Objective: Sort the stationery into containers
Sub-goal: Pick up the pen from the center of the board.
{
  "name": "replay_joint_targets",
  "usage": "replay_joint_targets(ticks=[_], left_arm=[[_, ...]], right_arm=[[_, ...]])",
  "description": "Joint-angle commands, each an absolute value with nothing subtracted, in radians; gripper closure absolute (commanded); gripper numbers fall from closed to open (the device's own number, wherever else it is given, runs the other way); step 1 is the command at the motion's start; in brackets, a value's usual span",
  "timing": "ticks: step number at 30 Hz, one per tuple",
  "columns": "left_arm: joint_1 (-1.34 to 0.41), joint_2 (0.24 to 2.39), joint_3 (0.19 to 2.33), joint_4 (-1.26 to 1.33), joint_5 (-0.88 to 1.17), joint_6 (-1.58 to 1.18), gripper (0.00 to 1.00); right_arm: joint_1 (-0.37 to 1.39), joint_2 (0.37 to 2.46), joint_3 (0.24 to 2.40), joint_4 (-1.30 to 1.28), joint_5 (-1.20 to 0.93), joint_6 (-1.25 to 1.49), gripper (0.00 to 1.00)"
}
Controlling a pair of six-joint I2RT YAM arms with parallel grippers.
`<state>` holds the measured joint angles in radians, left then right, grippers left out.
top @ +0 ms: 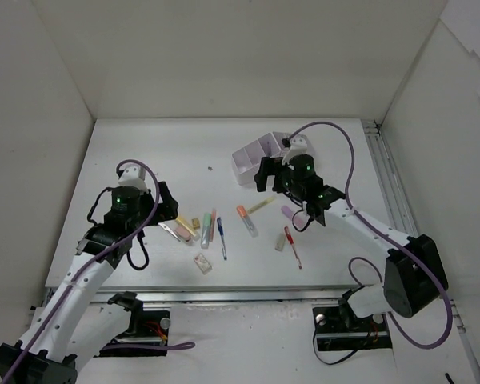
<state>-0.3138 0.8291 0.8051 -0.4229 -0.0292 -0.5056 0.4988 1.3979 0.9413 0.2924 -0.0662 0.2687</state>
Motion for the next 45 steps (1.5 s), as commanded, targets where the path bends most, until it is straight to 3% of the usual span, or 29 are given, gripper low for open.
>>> replay_joint_targets(ticks=[1, 5, 8, 11, 13, 17, 24, 32, 38, 45], left_arm=[[-0.308, 0.842, 0.811, -0.368, -0.015, -0.505, 0.0], [-0.308, 0.842, 0.821, -0.396, -0.037, -0.494, 0.01], [-0.308, 0.83, 0.816, -0.391, -0.035, -0.489, 0.01], [-0.308, 0.827, 0.825, -0.383, -0.022, -0.469, 0.01], [-0.308, 0.822, 0.833, -0.391, -0.023, -0.468, 0.0], [-0.308, 0.813, 0.842, -0.394, -0.044, -0.463, 0.01], [-0.299, 0.808, 0.842, -0.425, -0.104, -0.485, 0.0], [-0.299, 0.778, 0.824, -0.436, -0.132, -0.495, 0.01], [-0.29, 0.801, 0.828, -0.437, -0.143, -0.494, 0.01], [-0.29, 0.822, 0.83, -0.431, -0.141, -0.491, 0.0]], right_arm=[[0.57, 1.385, 0.882, 0.249, 0.228, 0.547, 0.02], [0.644, 1.382, 0.896, 0.177, 0.516, 0.688, 0.02], [0.641, 1.387, 0.904, 0.173, 0.496, 0.802, 0.02], [0.607, 1.419, 0.933, 0.207, 0.352, 0.737, 0.02], [0.617, 1.448, 0.942, 0.21, 0.363, 0.722, 0.12], [0.664, 1.522, 1.04, 0.072, 0.55, 0.758, 0.02], [0.695, 1.751, 1.236, -0.207, 0.603, 0.928, 0.02], [0.689, 1.942, 1.393, -0.325, 0.58, 0.991, 0.05], [0.664, 2.003, 1.404, -0.331, 0.503, 1.032, 0.19], [0.634, 2.045, 1.381, -0.333, 0.462, 1.063, 0.47]])
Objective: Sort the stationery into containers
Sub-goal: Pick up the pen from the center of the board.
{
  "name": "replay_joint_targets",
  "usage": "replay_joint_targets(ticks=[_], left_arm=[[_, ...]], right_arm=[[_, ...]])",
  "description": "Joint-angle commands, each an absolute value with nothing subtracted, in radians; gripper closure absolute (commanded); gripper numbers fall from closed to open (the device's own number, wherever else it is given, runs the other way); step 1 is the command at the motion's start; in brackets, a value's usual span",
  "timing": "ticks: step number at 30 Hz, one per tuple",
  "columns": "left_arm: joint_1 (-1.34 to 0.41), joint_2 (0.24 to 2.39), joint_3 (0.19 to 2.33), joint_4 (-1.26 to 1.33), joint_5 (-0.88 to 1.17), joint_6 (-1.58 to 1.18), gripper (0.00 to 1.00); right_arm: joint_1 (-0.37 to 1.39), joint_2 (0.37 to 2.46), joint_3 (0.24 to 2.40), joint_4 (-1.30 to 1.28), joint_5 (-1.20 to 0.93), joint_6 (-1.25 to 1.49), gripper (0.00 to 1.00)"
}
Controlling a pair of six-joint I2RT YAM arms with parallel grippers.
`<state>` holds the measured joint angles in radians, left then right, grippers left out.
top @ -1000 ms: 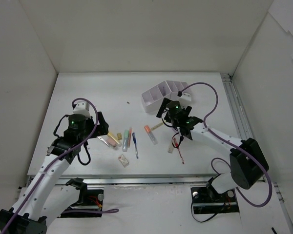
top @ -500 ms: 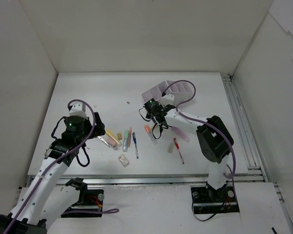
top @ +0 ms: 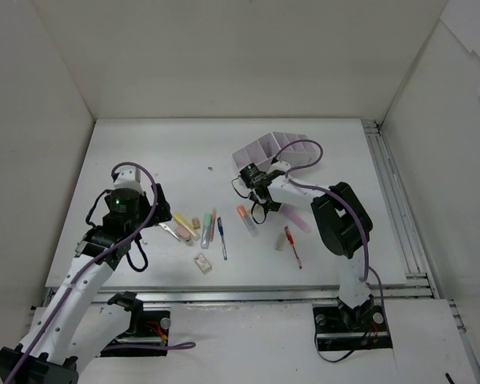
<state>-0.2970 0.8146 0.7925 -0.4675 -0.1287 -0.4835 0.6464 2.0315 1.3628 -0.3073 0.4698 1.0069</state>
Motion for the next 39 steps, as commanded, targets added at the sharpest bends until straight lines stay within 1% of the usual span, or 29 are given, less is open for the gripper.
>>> replay_joint_targets(ticks=[1, 2, 4, 5, 6, 8, 10, 11, 13, 17, 20, 21, 22, 23, 24, 25, 26, 27, 28, 30, 31, 33, 34, 36, 37, 39], left_arm=[[-0.29, 0.822, 0.828, -0.431, -0.14, -0.492, 0.01], [-0.29, 0.824, 0.83, -0.431, -0.14, -0.489, 0.0], [-0.29, 0.824, 0.831, -0.431, -0.14, -0.489, 0.0], [-0.29, 0.824, 0.833, -0.431, -0.14, -0.491, 0.01], [-0.29, 0.824, 0.833, -0.43, -0.138, -0.491, 0.0], [-0.29, 0.825, 0.833, -0.425, -0.135, -0.494, 0.01], [-0.29, 0.83, 0.833, -0.422, -0.132, -0.499, 0.01], [-0.29, 0.836, 0.836, -0.422, -0.13, -0.503, 0.0], [-0.29, 0.845, 0.839, -0.422, -0.127, -0.512, 0.0], [-0.29, 0.876, 0.845, -0.405, -0.106, -0.523, 0.0], [-0.29, 0.894, 0.838, -0.387, -0.084, -0.537, 0.01], [-0.29, 0.9, 0.836, -0.38, -0.078, -0.537, 0.0], [-0.29, 0.91, 0.835, -0.371, -0.074, -0.537, 0.0], [-0.29, 0.914, 0.834, -0.367, -0.068, -0.537, 0.0], [-0.29, 0.917, 0.836, -0.364, -0.069, -0.535, 0.01], [-0.29, 0.925, 0.839, -0.353, -0.069, -0.529, 0.01], [-0.302, 0.931, 0.845, -0.348, -0.066, -0.523, 0.0], [-0.302, 0.933, 0.848, -0.342, -0.061, -0.514, 0.0], [-0.313, 0.942, 0.854, -0.333, -0.061, -0.502, 0.0], [-0.324, 0.954, 0.861, -0.318, -0.052, -0.483, 0.0], [-0.324, 0.96, 0.867, -0.305, -0.052, -0.471, 0.01], [-0.324, 0.979, 0.873, -0.29, -0.04, -0.462, 0.0], [-0.324, 0.982, 0.879, -0.284, -0.037, -0.457, 0.0], [-0.324, 1.008, 0.89, -0.281, -0.04, -0.448, 0.01], [-0.324, 1.015, 0.9, -0.279, -0.038, -0.443, 0.0], [-0.324, 1.046, 0.914, -0.281, -0.041, -0.431, 0.0]], right_arm=[[0.629, 2.048, 1.381, -0.333, 0.462, 1.063, 0.5], [0.63, 2.045, 1.379, -0.333, 0.463, 1.063, 0.57], [0.63, 2.033, 1.371, -0.331, 0.465, 1.06, 0.63], [0.63, 2.026, 1.367, -0.331, 0.477, 1.057, 0.72], [0.629, 2.02, 1.359, -0.331, 0.485, 1.051, 0.77], [0.63, 2.0, 1.351, -0.331, 0.501, 1.034, 0.85], [0.633, 1.98, 1.342, -0.333, 0.514, 1.02, 0.89], [0.635, 1.976, 1.342, -0.331, 0.534, 1.014, 0.95], [0.65, 1.964, 1.347, -0.33, 0.557, 0.996, 1.0], [0.686, 1.927, 1.365, -0.316, 0.652, 0.95, 1.0], [0.712, 1.858, 1.341, -0.235, 0.654, 0.849, 1.0], [0.715, 1.797, 1.312, -0.18, 0.634, 0.765, 1.0], [0.722, 1.758, 1.281, -0.056, 0.612, 0.732, 1.0], [0.721, 1.718, 1.196, 0.036, 0.547, 0.695, 1.0], [0.726, 1.639, 1.137, 0.148, 0.49, 0.598, 1.0], [0.721, 1.6, 1.023, 0.38, 0.386, 0.541, 1.0], [0.713, 1.57, 0.973, 0.511, 0.332, 0.472, 1.0], [0.707, 1.531, 0.932, 0.64, 0.278, 0.289, 1.0], [0.703, 1.523, 0.913, 0.784, 0.262, 0.211, 1.0], [0.677, 1.54, 0.937, 0.834, 0.221, 0.012, 1.0], [0.664, 1.555, 0.984, 0.85, 0.198, -0.068, 1.0], [0.615, 1.612, 1.032, 0.895, 0.157, -0.188, 1.0], [0.601, 1.637, 1.078, 0.91, 0.097, -0.216, 1.0], [0.545, 1.713, 1.124, 0.966, 0.054, -0.264, 1.0], [0.531, 1.739, 1.17, 0.977, -0.022, -0.282, 1.0], [0.486, 1.811, 1.213, 1.02, -0.055, -0.302, 0.99]])
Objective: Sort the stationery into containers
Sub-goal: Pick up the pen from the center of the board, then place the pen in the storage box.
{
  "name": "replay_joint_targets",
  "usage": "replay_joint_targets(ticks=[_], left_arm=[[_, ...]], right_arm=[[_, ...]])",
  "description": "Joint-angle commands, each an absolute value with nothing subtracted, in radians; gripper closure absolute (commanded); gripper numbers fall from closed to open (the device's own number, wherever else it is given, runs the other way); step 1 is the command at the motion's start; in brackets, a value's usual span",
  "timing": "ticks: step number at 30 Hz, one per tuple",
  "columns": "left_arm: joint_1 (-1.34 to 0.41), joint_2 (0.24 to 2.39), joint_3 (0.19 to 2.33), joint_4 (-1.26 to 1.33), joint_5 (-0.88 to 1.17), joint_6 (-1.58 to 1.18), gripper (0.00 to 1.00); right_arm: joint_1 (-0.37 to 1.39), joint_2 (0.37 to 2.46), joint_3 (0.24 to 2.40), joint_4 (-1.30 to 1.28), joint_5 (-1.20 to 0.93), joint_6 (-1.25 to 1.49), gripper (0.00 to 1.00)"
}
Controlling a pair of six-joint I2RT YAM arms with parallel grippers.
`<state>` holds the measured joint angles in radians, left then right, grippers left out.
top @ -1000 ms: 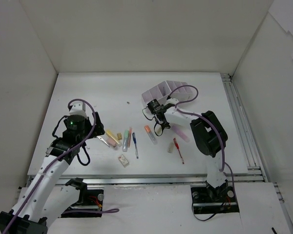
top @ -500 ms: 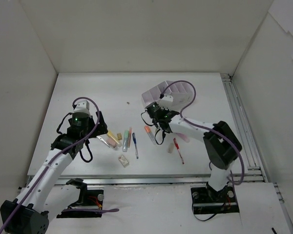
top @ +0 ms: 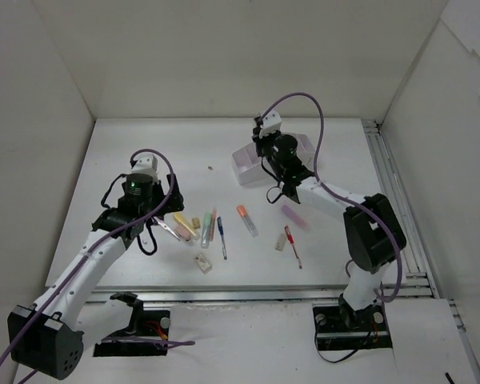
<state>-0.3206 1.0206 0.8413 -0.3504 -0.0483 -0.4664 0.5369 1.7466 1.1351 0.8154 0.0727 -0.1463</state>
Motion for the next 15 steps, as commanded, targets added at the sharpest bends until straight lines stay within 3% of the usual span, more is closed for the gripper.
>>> replay_joint_targets(ticks=[1, 8, 15], left_arm=[[-0.333, 1.054, 0.926, -0.282, -0.043, -0.426, 0.01], [-0.333, 1.14, 0.976, -0.281, -0.057, -0.393, 0.01], [-0.333, 1.198, 1.017, -0.287, -0.051, -0.377, 0.0]], right_arm=[[0.471, 1.83, 1.247, 1.029, -0.099, -0.317, 0.98], [0.4, 1.977, 1.356, 1.066, -0.173, -0.328, 0.96], [0.39, 1.997, 1.313, 1.092, -0.18, -0.293, 0.93]])
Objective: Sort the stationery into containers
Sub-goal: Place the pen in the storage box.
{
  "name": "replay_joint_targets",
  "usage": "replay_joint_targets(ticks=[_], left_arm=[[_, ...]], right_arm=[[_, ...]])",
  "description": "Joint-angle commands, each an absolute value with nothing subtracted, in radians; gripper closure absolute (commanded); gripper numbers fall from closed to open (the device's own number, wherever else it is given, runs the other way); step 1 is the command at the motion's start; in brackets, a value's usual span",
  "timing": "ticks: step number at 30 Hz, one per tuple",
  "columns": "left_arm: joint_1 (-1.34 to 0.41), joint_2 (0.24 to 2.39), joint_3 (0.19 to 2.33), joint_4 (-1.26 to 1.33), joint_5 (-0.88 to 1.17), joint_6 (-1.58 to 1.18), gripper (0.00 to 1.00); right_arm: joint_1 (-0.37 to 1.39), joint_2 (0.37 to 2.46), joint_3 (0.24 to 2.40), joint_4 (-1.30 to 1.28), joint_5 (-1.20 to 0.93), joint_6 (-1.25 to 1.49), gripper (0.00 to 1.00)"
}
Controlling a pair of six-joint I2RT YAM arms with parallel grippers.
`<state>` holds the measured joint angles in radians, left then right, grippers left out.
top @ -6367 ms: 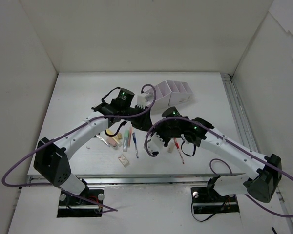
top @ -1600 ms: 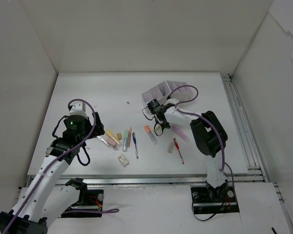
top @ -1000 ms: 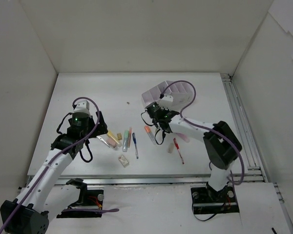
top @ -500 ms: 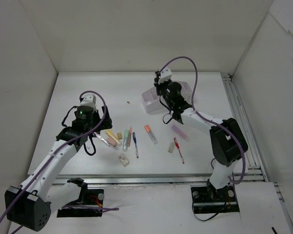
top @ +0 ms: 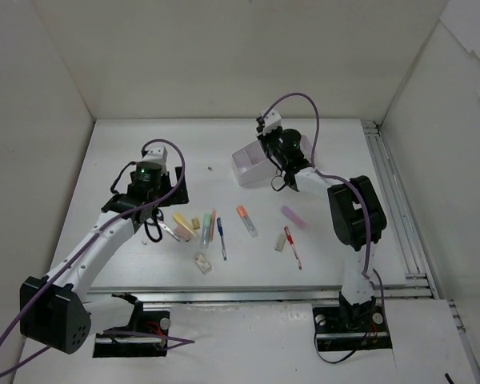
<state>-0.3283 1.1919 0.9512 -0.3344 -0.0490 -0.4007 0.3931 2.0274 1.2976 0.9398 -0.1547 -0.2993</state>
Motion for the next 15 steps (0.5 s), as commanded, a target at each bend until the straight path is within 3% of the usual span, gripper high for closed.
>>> replay_joint_targets(ticks=[1, 5, 12, 15], left_arm=[[-0.333, 1.203, 1.019, -0.287, -0.046, -0.376, 0.0], [-0.333, 1.223, 1.028, -0.29, -0.032, -0.379, 0.01], [-0.373, 1.281, 1.048, -0.304, -0.031, -0.38, 0.0], [-0.396, 1.317, 1.069, -0.311, -0.023, -0.376, 0.0]], right_arm=[[0.39, 1.996, 1.293, 1.095, -0.16, -0.291, 0.92], [0.387, 1.961, 1.232, 1.123, -0.149, -0.281, 0.88], [0.387, 1.866, 1.169, 1.124, -0.155, -0.27, 0.58], [0.393, 1.803, 1.14, 1.124, -0.175, -0.262, 0.5]])
